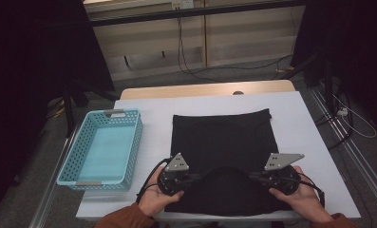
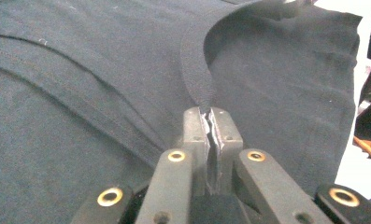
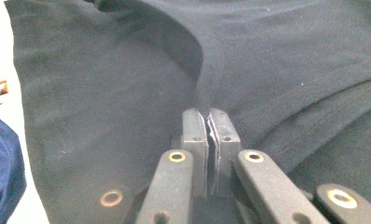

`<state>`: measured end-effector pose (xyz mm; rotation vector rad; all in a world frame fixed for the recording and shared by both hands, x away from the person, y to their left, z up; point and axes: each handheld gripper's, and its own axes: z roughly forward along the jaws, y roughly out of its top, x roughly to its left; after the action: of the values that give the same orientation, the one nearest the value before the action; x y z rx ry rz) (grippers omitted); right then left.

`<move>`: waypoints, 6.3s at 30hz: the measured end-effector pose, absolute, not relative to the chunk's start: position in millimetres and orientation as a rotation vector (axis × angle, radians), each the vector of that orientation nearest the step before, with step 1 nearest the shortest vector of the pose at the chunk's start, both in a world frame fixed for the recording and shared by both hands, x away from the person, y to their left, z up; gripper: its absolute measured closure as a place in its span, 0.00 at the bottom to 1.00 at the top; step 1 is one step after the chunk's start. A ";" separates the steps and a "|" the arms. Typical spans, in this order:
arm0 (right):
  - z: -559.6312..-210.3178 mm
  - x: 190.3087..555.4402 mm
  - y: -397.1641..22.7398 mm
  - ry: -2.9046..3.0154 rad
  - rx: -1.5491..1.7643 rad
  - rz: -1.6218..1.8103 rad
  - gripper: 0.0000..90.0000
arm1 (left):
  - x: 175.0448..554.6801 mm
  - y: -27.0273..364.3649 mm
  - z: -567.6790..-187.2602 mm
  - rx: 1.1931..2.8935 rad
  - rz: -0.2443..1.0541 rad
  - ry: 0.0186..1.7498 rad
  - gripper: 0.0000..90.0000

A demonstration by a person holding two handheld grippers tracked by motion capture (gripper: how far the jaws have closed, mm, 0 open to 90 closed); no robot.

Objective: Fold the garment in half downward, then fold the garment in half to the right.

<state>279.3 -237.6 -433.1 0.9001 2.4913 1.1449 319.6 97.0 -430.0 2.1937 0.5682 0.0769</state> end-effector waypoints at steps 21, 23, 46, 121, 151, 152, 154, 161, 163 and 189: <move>-429.3 263.2 -236.4 2.483 0.892 1.179 0.98 | 302.7 106.0 -426.8 2.190 0.044 0.558 0.97; -429.2 260.7 -236.2 2.485 0.890 1.181 0.98 | 301.3 108.4 -428.0 2.197 0.038 0.561 0.96; -430.1 236.5 -233.3 2.517 0.878 1.177 0.98 | 281.2 109.8 -427.8 2.211 -0.008 0.531 0.97; -440.2 251.9 -155.3 2.525 0.831 1.272 0.34 | 323.1 144.6 -428.0 2.044 0.291 0.714 0.06; -450.4 274.8 -86.3 2.653 0.676 1.281 0.52 | 386.7 118.3 -409.9 1.994 0.401 0.797 0.06; -451.1 275.5 -85.7 2.656 0.681 1.280 0.52 | 392.5 117.1 -411.1 1.996 0.413 0.802 0.07; -453.9 275.2 -84.1 2.668 0.685 1.274 0.55 | 396.2 116.5 -412.0 1.995 0.423 0.815 0.07; -458.7 273.0 -83.2 2.690 0.669 1.257 0.55 | 433.9 105.9 -421.7 2.013 0.408 0.885 0.08; -459.3 272.8 -83.2 2.690 0.667 1.256 0.55 | 439.0 103.3 -419.6 2.013 0.433 0.880 0.09; -459.9 271.5 -82.9 2.689 0.671 1.244 0.55 | 516.7 130.3 -448.9 2.026 0.338 1.146 0.46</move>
<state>271.5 -82.9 -459.9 0.6707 2.6893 1.2435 516.7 130.3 -448.9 2.0256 1.1456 0.3382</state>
